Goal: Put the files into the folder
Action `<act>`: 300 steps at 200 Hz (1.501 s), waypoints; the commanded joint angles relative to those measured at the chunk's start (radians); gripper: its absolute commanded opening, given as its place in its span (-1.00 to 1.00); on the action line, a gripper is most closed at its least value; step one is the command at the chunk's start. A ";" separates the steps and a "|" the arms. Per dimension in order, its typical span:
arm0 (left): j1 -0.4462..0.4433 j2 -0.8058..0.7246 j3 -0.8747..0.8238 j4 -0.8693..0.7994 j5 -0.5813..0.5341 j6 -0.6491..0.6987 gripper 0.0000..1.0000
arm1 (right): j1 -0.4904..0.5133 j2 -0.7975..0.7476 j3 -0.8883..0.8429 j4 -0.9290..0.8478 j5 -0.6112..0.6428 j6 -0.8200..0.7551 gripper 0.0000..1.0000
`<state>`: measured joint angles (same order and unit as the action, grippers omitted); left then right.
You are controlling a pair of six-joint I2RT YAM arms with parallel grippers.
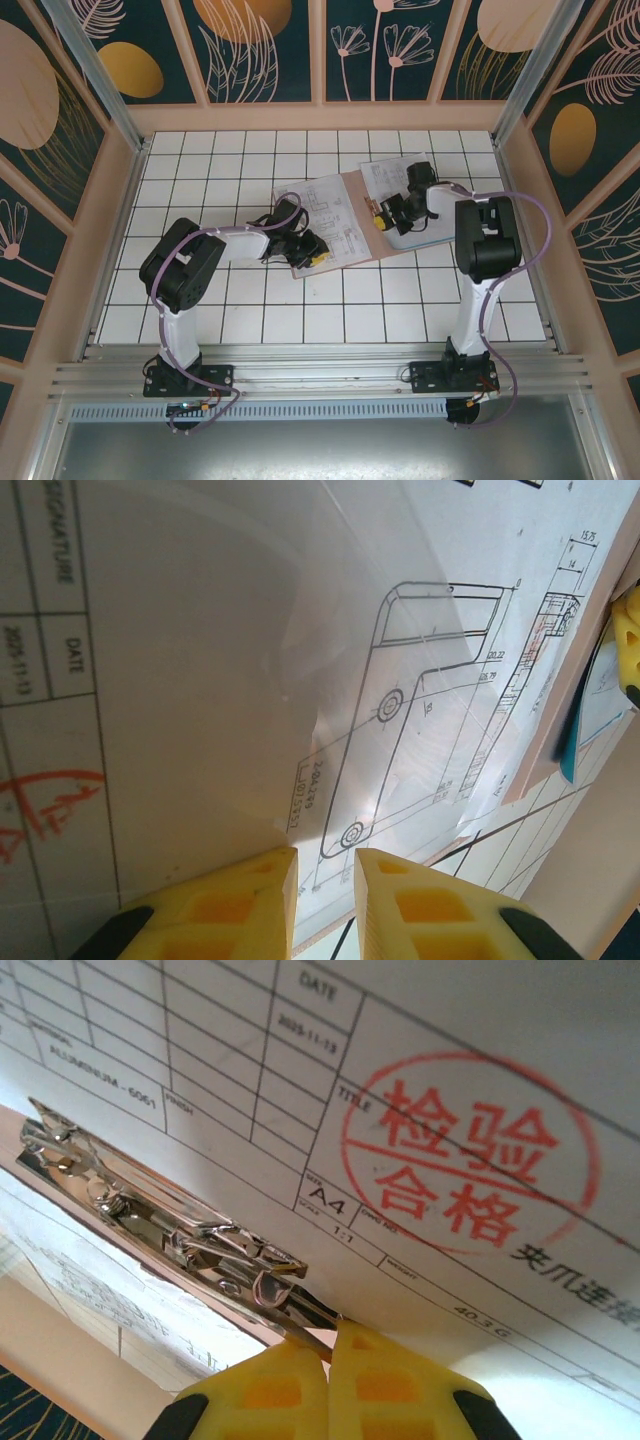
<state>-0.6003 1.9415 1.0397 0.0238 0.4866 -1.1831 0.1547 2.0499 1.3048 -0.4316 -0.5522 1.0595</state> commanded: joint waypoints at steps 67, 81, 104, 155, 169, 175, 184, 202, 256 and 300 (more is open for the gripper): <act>0.012 -0.020 0.005 -0.058 -0.010 0.019 -0.52 | -0.015 0.228 -0.051 -0.412 0.378 0.161 -1.00; 0.012 -0.021 0.031 -0.079 -0.006 0.039 -0.52 | -0.007 0.251 -0.045 -0.420 0.390 0.164 -1.00; 0.011 -0.023 0.079 -0.115 0.003 0.076 -0.51 | 0.002 0.269 -0.031 -0.432 0.396 0.165 -1.00; 0.013 -0.018 0.144 -0.156 0.022 0.119 -0.49 | 0.035 0.245 0.071 -0.501 0.433 0.109 -1.00; 0.012 -0.003 0.146 -0.153 0.033 0.122 -0.49 | 0.051 0.239 0.113 -0.516 0.425 0.092 -1.00; 0.012 0.005 0.146 -0.152 0.035 0.123 -0.49 | 0.056 0.236 0.131 -0.520 0.421 0.087 -1.00; 0.011 0.015 0.145 -0.146 0.037 0.123 -0.49 | 0.063 0.224 0.146 -0.517 0.408 0.082 -1.00; 0.013 0.033 0.141 -0.141 0.039 0.127 -0.49 | 0.072 0.189 0.151 -0.488 0.370 0.074 -1.00; 0.012 0.059 0.103 -0.133 0.024 0.137 -0.50 | 0.069 0.046 0.046 -0.218 0.197 0.032 -1.00; 0.011 0.058 0.093 -0.136 0.007 0.137 -0.50 | 0.063 -0.028 0.036 -0.135 0.167 0.033 -0.92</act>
<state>-0.5945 1.9919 1.1481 -0.0895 0.5087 -1.0660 0.2302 2.0312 1.3563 -0.5632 -0.4397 1.1015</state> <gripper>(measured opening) 0.250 0.052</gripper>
